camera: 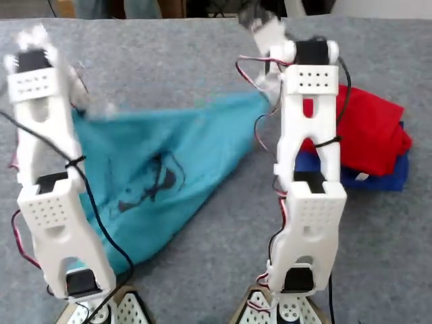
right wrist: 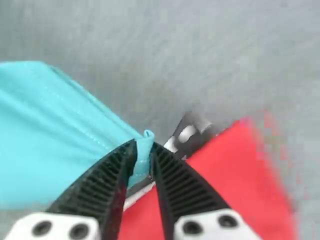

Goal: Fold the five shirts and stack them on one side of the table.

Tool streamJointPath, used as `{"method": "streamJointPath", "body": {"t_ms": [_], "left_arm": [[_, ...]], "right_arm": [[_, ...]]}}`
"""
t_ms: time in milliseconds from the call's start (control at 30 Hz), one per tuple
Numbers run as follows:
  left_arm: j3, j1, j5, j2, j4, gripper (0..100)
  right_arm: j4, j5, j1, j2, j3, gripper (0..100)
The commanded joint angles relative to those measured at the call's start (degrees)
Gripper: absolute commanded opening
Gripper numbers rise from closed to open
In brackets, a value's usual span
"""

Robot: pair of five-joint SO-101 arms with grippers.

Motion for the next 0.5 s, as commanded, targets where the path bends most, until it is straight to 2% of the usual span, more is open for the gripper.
{"method": "streamJointPath", "body": {"t_ms": [0,133,467], "left_arm": [[-18.9,-2.2,-1.1,-8.6,0.6,3],[-27.6,-3.6,-1.1,-15.4,0.6,3],[-29.8,-11.7,-1.1,-35.9,0.6,3]], "right_arm": [[0.4,-5.4,-3.7,-0.5,-21.5,1.4],[-1.5,-9.0,-7.6,-0.9,-36.4,1.4],[-14.9,-20.4,-10.0,-18.2,-35.1,1.4]]}}
